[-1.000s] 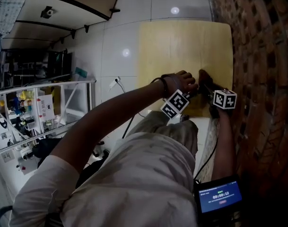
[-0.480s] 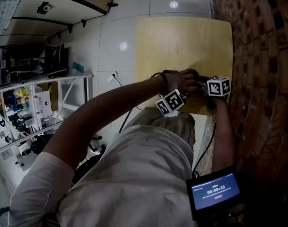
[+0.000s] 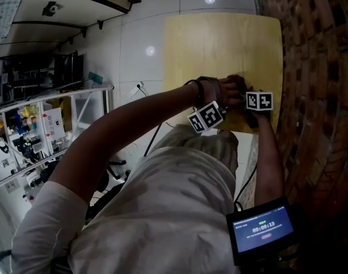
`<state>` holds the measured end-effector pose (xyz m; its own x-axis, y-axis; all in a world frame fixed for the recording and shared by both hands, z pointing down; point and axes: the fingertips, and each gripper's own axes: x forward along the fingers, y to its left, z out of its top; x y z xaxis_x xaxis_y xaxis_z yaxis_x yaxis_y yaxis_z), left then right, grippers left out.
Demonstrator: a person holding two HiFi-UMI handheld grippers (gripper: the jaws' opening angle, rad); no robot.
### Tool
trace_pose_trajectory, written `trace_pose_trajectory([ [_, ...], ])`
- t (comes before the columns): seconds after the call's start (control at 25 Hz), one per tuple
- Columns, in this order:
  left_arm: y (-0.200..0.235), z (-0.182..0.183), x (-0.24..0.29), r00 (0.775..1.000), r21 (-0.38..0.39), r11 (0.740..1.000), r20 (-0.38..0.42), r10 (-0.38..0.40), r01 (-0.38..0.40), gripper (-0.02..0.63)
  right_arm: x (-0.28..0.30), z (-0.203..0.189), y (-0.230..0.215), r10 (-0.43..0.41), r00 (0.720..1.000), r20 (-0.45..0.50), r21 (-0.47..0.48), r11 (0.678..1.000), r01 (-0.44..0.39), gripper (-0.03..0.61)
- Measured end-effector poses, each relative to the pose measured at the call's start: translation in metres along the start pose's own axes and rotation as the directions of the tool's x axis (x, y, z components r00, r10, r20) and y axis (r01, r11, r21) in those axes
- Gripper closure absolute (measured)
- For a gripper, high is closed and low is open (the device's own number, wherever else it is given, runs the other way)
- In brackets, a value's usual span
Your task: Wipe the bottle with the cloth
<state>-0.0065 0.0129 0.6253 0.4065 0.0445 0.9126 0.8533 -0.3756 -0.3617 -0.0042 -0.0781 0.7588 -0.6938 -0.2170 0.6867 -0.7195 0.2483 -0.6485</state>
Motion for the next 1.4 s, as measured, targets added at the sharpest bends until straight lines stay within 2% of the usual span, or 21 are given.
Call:
trace_pose_trajectory([
  [0.08,-0.002,-0.001,0.001,0.999,0.059,0.998,-0.008,0.031,-0.03,0.537,-0.001,-0.002,-0.005,-0.029,0.999,0.035,0.017,0.999,0.029,0.492],
  [0.16,-0.002,-0.002,0.002,0.997,0.064,0.996,-0.026,0.069,-0.067,0.534,-0.004,-0.004,-0.009,-0.056,0.996,0.076,0.048,0.997,0.052,0.491],
  [0.2,0.0,-0.002,0.002,0.996,0.026,0.996,-0.035,0.084,-0.083,0.525,-0.007,-0.005,-0.01,-0.066,0.993,0.1,0.067,0.996,0.06,0.491],
  [0.28,0.005,-0.001,0.0,0.994,-0.124,0.987,-0.043,0.099,-0.104,0.475,-0.017,-0.008,-0.01,-0.082,0.986,0.146,0.106,0.992,0.067,0.491],
  [0.32,0.008,0.002,-0.002,0.994,-0.216,0.97,-0.04,0.101,-0.108,0.463,-0.023,-0.01,-0.008,-0.088,0.982,0.168,0.125,0.99,0.067,0.491],
  [0.4,0.011,0.005,-0.006,0.994,-0.382,0.918,-0.032,0.103,-0.108,0.441,-0.034,-0.015,-0.003,-0.095,0.973,0.208,0.16,0.985,0.062,0.491],
  [0.48,0.01,0.004,-0.007,0.994,-0.486,0.867,-0.036,0.104,-0.108,0.421,-0.041,-0.017,0.0,-0.095,0.965,0.243,0.182,0.982,0.051,0.491],
  [0.56,0.007,-0.004,-0.006,0.993,-0.533,0.837,-0.068,0.098,-0.119,0.412,-0.043,-0.017,0.002,-0.095,0.961,0.259,0.191,0.981,0.046,0.491],
  [0.64,0.005,-0.014,-0.006,0.988,-0.559,0.817,-0.13,0.086,-0.144,0.399,-0.044,-0.017,0.002,-0.099,0.962,0.254,0.192,0.98,0.05,0.491],
  [0.68,0.004,-0.019,-0.006,0.984,-0.58,0.798,-0.162,0.079,-0.16,0.399,-0.044,-0.018,0.001,-0.103,0.963,0.25,0.19,0.98,0.055,0.491],
  [0.72,0.003,-0.023,-0.007,0.98,-0.612,0.772,-0.188,0.07,-0.173,0.398,-0.045,-0.018,0.001,-0.107,0.963,0.247,0.188,0.98,0.06,0.491],
  [0.84,-0.001,-0.029,-0.007,0.974,-0.72,0.669,-0.226,0.028,-0.186,0.399,-0.048,-0.02,0.0,-0.113,0.962,0.25,0.191,0.979,0.066,0.491],
  [0.88,-0.003,-0.029,-0.004,0.972,-0.743,0.643,-0.235,0.011,-0.187,0.399,-0.05,-0.02,0.0,-0.115,0.961,0.253,0.194,0.979,0.066,0.491],
  [0.96,-0.005,-0.031,0.002,0.962,-0.761,0.616,-0.272,-0.018,-0.204,0.397,-0.052,-0.02,0.0,-0.116,0.958,0.261,0.197,0.978,0.065,0.491],
  [1.04,-0.003,-0.037,0.007,0.949,-0.768,0.602,-0.311,-0.052,-0.219,0.409,-0.054,-0.017,0.002,-0.114,0.956,0.269,0.195,0.979,0.062,0.491],
  [1.2,-0.002,-0.044,0.014,0.934,-0.786,0.586,-0.332,-0.129,-0.199,0.398,-0.056,-0.009,0.007,-0.108,0.954,0.281,0.183,0.981,0.057,0.491],
  [1.28,-0.003,-0.044,0.018,0.929,-0.778,0.601,-0.336,-0.153,-0.183,0.419,-0.057,-0.007,0.008,-0.106,0.952,0.288,0.18,0.982,0.055,0.491],
  [1.4,-0.005,-0.042,0.018,0.927,-0.74,0.658,-0.333,-0.175,-0.142,0.454,-0.059,-0.003,0.009,-0.103,0.948,0.3,0.178,0.983,0.05,0.491],
])
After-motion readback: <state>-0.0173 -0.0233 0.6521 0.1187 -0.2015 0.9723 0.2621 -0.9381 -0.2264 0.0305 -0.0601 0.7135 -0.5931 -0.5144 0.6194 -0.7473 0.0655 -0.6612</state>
